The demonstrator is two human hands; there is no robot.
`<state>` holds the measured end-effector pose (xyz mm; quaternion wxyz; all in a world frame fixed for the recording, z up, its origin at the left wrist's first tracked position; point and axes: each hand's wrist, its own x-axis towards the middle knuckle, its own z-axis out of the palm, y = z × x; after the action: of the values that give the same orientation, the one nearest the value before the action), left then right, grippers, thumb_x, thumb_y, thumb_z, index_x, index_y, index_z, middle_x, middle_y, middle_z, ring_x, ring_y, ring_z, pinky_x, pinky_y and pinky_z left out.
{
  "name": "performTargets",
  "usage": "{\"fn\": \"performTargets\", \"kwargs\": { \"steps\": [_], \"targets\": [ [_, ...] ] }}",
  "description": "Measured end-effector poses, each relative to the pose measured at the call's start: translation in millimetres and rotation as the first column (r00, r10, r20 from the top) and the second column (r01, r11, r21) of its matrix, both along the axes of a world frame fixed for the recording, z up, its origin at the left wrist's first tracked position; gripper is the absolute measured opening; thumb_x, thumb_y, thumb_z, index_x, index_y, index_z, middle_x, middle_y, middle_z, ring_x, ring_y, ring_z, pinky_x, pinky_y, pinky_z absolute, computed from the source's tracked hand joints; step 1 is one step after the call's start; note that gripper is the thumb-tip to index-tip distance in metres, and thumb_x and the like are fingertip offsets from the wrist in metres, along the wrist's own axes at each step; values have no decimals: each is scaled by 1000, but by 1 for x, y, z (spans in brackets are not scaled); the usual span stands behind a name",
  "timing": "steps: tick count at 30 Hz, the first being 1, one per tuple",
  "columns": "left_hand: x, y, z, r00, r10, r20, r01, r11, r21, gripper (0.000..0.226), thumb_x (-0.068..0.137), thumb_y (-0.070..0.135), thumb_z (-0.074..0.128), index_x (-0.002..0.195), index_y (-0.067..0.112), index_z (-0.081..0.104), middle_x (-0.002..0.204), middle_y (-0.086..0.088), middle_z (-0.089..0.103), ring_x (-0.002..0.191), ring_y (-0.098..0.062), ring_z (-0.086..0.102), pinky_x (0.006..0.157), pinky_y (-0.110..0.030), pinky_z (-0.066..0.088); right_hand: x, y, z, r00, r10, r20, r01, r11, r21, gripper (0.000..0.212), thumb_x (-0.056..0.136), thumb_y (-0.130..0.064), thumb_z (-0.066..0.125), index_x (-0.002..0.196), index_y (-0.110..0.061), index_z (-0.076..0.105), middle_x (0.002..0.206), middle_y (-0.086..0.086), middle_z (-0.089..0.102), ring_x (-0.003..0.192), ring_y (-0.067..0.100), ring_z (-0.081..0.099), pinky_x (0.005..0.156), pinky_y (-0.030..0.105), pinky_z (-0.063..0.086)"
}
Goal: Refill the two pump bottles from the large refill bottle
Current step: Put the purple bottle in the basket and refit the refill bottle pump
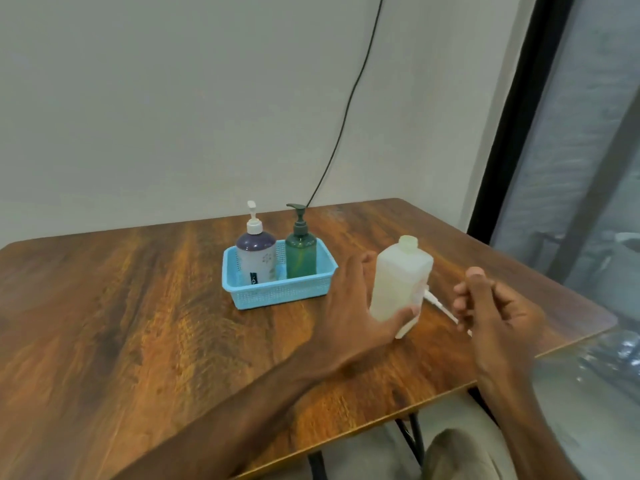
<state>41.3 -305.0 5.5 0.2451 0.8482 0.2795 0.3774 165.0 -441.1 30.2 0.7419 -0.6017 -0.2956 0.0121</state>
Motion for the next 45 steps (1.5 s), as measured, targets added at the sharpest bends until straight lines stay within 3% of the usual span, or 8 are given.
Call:
{"fn": "performTargets", "kwargs": {
  "steps": [5, 10, 16, 22, 30, 34, 38, 45],
  "targets": [
    [32, 17, -4, 998, -27, 48, 34, 986, -165, 105, 65, 81, 79, 147, 47, 23, 151, 16, 45, 134, -15, 54, 102, -46, 59, 54, 25, -20, 992, 22, 123, 21, 941, -338, 18, 98, -41, 61, 100, -29, 74, 96, -11, 74, 91, 9, 68, 83, 40, 59],
    [27, 34, -4, 985, -97, 145, 126, 971, -202, 87, 76, 55, 90, 143, 45, 35, 146, 15, 55, 126, -8, 61, 93, -30, 63, 79, 68, -24, 952, 230, 201, -53, 772, -634, 23, 95, -40, 65, 113, -26, 69, 109, -10, 70, 93, 2, 63, 79, 26, 54],
    [9, 44, -9, 976, -159, 148, 182, 971, -157, 85, 78, 48, 91, 144, 49, 37, 145, 19, 57, 127, -8, 63, 95, -32, 63, 78, 94, -23, 914, 243, 326, 91, 658, -747, 18, 85, -32, 79, 92, -30, 62, 94, -14, 60, 89, 7, 61, 70, 22, 55],
    [1, 41, -10, 973, -163, 163, 187, 971, -147, 87, 77, 50, 91, 143, 55, 35, 139, 30, 53, 123, 3, 60, 83, -10, 57, 83, 95, -21, 877, 260, 405, 187, 591, -785, 24, 83, -22, 78, 88, -33, 58, 93, -10, 64, 83, 7, 60, 73, 33, 59],
    [-13, 38, -3, 979, -139, 150, 158, 980, -125, 79, 79, 40, 91, 133, 58, 36, 122, 44, 45, 109, 40, 42, 70, 5, 45, 45, 63, 63, 893, 234, 384, -30, 883, -468, 28, 90, -28, 74, 116, -33, 66, 101, -18, 68, 90, 0, 66, 77, 20, 55],
    [-15, 35, -5, 979, -147, 140, 164, 979, -119, 79, 82, 42, 89, 132, 61, 32, 125, 47, 41, 108, 38, 44, 72, 5, 44, 22, 47, 112, 853, 198, 483, -57, 955, -290, 32, 94, -28, 68, 126, -28, 66, 101, -30, 63, 92, -8, 66, 73, 14, 54],
    [-16, 36, -6, 978, -166, 130, 181, 977, -109, 80, 82, 46, 88, 135, 63, 30, 131, 46, 42, 114, 25, 51, 81, -1, 50, -1, 36, 153, 813, 191, 550, -139, 981, -136, 25, 97, -23, 64, 119, -36, 66, 104, -23, 69, 98, 3, 69, 81, 29, 62],
    [-16, 40, -9, 971, -180, 157, 199, 973, -116, 80, 82, 50, 87, 135, 67, 30, 129, 51, 44, 118, 28, 49, 82, -2, 51, -15, 49, 177, 774, 177, 608, -140, 984, -107, 30, 99, -21, 63, 128, -21, 67, 113, -11, 71, 101, 8, 70, 82, 32, 62]
  ]
}}
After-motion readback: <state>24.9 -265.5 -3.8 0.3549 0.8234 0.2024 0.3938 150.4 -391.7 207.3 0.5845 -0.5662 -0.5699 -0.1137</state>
